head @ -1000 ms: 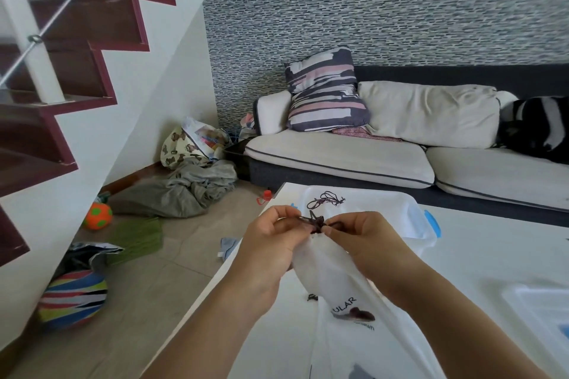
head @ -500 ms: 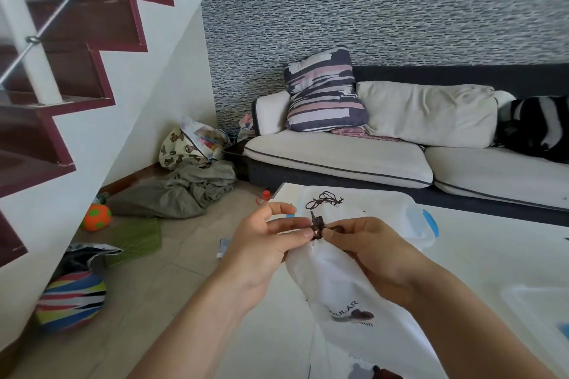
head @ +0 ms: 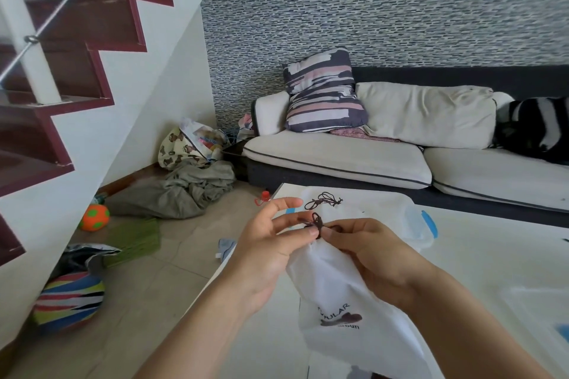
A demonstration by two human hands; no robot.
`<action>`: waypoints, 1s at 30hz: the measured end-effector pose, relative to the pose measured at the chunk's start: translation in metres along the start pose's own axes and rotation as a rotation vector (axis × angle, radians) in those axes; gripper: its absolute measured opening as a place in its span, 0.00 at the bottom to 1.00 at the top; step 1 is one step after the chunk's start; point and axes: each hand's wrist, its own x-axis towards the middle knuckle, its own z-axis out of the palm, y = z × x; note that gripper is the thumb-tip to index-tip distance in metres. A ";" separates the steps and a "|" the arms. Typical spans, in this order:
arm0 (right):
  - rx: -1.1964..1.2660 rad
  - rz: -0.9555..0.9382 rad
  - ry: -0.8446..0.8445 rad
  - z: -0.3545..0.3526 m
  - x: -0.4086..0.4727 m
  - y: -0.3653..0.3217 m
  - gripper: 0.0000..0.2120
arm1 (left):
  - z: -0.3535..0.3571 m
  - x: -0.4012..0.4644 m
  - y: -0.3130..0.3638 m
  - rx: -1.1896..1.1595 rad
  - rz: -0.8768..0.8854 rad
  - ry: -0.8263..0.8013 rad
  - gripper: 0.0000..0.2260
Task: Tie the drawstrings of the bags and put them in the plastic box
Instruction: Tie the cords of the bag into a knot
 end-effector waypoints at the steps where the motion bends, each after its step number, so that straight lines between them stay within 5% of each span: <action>1: 0.009 0.002 0.005 0.000 0.000 0.000 0.11 | 0.000 0.000 0.000 0.038 0.029 0.023 0.20; 12: -0.008 0.022 0.041 -0.002 0.006 0.001 0.11 | -0.017 0.005 0.001 0.718 0.497 0.065 0.16; 22: -0.073 0.045 0.011 -0.002 0.004 0.002 0.11 | -0.017 0.004 0.001 0.976 0.667 0.058 0.10; 30: -0.039 0.048 0.040 -0.002 0.005 0.002 0.11 | -0.014 0.007 -0.006 0.697 0.383 0.050 0.10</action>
